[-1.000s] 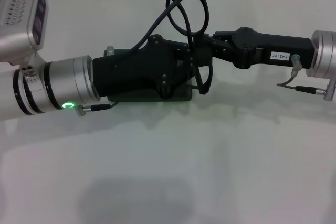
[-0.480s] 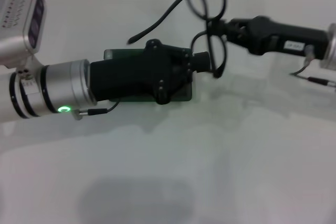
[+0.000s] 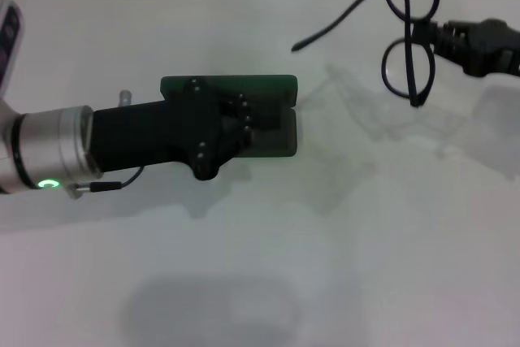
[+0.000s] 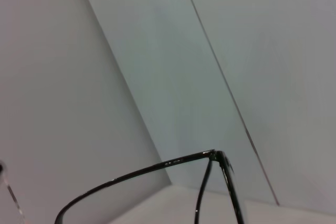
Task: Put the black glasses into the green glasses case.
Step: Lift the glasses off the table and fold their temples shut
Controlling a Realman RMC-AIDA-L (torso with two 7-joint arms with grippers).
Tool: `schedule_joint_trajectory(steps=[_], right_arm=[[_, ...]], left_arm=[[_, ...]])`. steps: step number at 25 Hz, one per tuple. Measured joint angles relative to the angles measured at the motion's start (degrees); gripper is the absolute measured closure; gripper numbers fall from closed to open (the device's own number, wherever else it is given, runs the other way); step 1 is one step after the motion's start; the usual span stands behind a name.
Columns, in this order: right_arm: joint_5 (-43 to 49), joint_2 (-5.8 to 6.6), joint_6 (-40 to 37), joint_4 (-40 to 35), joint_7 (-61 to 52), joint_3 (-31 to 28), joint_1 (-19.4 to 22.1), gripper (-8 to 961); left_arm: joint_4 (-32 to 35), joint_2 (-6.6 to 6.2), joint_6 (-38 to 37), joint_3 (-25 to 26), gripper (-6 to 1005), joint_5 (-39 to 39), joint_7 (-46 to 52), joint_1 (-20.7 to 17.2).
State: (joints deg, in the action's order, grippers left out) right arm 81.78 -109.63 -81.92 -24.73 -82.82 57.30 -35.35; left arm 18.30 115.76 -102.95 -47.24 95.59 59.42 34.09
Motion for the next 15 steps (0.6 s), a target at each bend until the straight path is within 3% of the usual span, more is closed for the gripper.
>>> schedule_joint_trajectory(steps=[5, 15], right_arm=[[3.8, -1.05, 1.23, -0.11, 0.71, 0.01, 0.24, 877], [8.37, -5.47, 1.8, -0.8, 4.76, 1.31, -0.44, 876]], left_arm=[[2.84, 0.23, -1.86, -0.1, 980, -0.61, 0.07, 0.68], [2.61, 1.75, -1.97, -0.05, 978, -0.9, 0.15, 5.03]])
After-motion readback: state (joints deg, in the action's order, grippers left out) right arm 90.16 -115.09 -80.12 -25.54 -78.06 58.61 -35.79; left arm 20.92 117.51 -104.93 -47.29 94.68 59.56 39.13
